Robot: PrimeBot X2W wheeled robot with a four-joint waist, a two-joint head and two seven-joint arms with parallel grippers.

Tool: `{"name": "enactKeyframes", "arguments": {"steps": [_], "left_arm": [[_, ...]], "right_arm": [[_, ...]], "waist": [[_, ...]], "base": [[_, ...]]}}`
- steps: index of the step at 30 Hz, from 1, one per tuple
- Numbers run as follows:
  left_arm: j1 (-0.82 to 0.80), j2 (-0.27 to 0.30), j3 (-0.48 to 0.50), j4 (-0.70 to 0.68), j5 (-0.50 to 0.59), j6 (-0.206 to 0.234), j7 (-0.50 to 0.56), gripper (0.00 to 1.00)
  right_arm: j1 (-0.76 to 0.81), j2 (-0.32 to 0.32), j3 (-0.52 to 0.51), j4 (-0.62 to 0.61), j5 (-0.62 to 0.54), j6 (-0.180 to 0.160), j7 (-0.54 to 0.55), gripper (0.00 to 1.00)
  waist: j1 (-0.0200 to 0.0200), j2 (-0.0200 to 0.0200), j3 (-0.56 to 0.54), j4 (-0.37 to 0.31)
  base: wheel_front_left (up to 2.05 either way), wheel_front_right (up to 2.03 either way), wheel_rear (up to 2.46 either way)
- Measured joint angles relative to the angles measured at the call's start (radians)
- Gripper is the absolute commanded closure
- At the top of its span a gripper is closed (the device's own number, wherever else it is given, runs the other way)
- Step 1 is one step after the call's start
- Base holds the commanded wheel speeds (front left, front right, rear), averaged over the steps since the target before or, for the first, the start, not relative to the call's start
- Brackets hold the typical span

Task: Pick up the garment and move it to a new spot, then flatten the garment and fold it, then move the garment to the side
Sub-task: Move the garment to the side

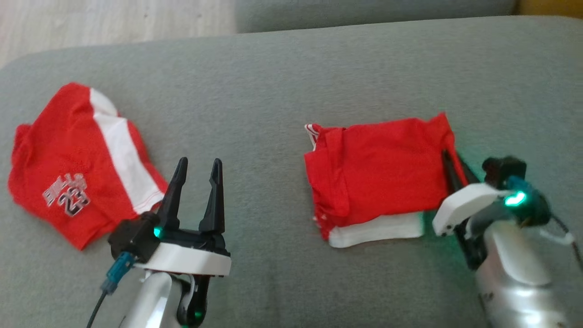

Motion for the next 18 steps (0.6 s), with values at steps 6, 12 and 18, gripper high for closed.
{"name": "enactKeyframes", "arguments": {"steps": [6,12,18], "left_arm": [[0.0,0.0,-0.009,-0.005,0.0,0.0,0.0,0.0],[-0.023,0.0,-0.035,-0.023,0.0,0.0,0.0,0.0],[-0.057,0.004,-0.039,-0.029,-0.002,0.0,0.0,0.0]], "right_arm": [[-0.047,-0.126,0.027,-0.049,-0.04,0.0,0.027,1.0],[-0.127,-0.307,0.03,-0.045,-0.039,0.0,0.068,1.0],[-0.184,-0.375,-0.014,-0.005,-0.035,0.0,0.076,1.0]], "waist": [[0.0,0.0,-0.015,-0.056],[0.0,0.0,0.028,-0.068],[0.0001,0.0,0.077,-0.051]], "base": [[0.0,0.0,0.0],[0.0,0.0,0.0],[0.0,0.0,0.0]]}}
